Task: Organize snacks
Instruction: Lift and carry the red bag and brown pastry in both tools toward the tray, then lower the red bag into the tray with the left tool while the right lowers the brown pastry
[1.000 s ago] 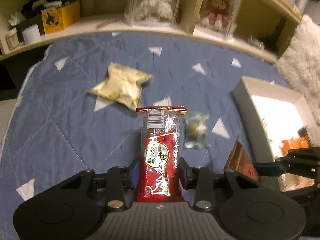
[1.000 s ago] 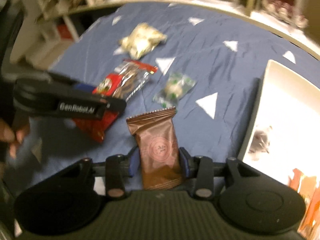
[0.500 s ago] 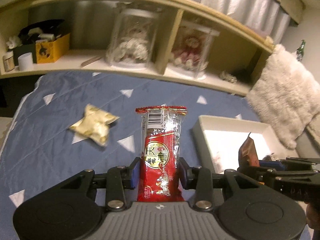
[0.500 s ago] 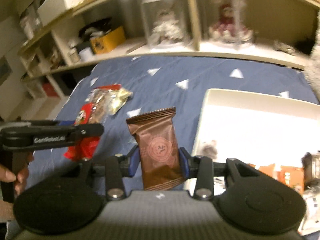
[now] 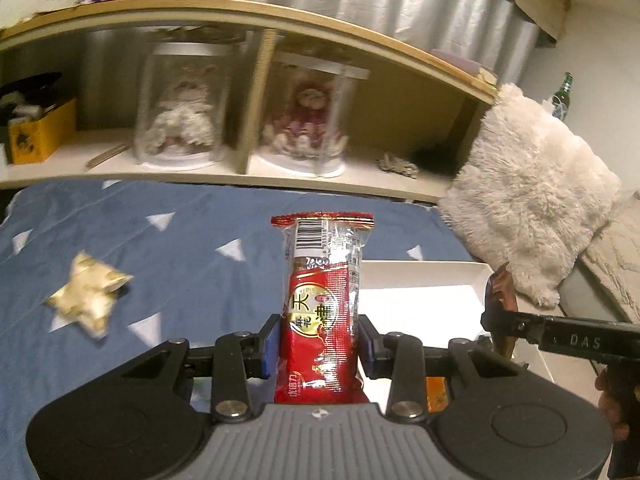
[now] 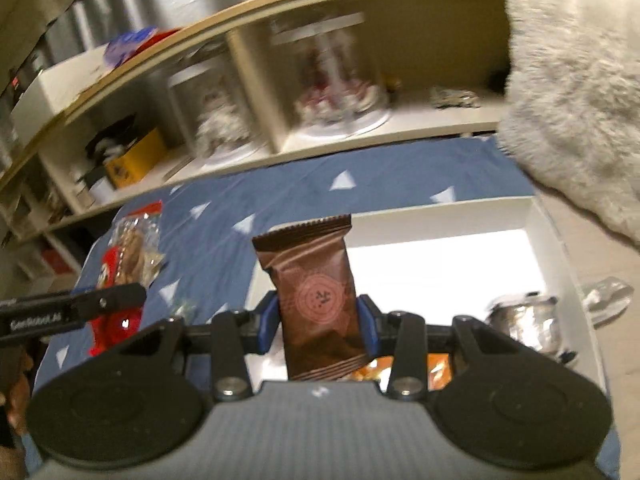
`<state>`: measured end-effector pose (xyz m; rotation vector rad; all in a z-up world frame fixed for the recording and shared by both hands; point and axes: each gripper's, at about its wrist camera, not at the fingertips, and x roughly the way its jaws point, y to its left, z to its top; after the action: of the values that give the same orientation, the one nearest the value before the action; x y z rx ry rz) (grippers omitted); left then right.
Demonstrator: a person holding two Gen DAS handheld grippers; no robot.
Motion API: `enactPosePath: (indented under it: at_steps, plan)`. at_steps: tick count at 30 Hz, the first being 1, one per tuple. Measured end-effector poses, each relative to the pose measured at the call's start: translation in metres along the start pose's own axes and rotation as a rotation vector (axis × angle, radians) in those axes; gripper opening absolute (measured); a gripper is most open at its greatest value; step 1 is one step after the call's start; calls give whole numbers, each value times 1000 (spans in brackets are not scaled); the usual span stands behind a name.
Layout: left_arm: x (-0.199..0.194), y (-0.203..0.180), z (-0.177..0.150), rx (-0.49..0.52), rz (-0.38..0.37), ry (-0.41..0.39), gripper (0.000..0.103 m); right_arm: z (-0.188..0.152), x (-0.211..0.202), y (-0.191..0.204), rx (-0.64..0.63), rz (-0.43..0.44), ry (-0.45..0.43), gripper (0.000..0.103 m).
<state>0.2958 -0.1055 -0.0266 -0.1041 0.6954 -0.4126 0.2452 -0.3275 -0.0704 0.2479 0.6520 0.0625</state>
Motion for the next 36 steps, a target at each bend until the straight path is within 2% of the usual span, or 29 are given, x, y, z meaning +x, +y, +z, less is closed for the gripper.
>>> enactPosePath:
  at_steps: [5, 11, 18, 23, 26, 27, 28, 29, 30, 31, 36]
  plan:
    - [37, -28, 0, -23, -61, 21, 41, 10, 2, -32, 33, -48, -30, 47]
    - [92, -51, -14, -55, -119, 109, 41, 11, 36, -65, 86, -99, 2, 48]
    - [136, -43, -18, -58, -54, 157, 41, 7, 75, -91, 135, -120, 50, 48]
    - [155, -34, -15, -74, -22, 169, 41, 9, 92, -100, 149, -118, 32, 48]
    - [159, -36, -12, -63, -9, 163, 43, 9, 97, -103, 163, -107, 6, 54]
    - [159, -38, -12, -56, -3, 166, 44, 10, 98, -103, 172, -106, -8, 65]
    - [160, -39, -11, -46, 3, 174, 47, 10, 98, -103, 177, -109, -16, 72]
    - [160, -41, -11, -39, 7, 179, 53, 11, 97, -101, 174, -118, -22, 76]
    - [159, -42, -11, -35, 7, 185, 60, 11, 97, -101, 166, -122, -24, 76]
    - [158, -43, -11, -29, 3, 191, 62, 12, 95, -101, 155, -123, -21, 76]
    - [150, -45, -11, -5, 7, 203, 63, 11, 86, -99, 134, -132, -9, 76]
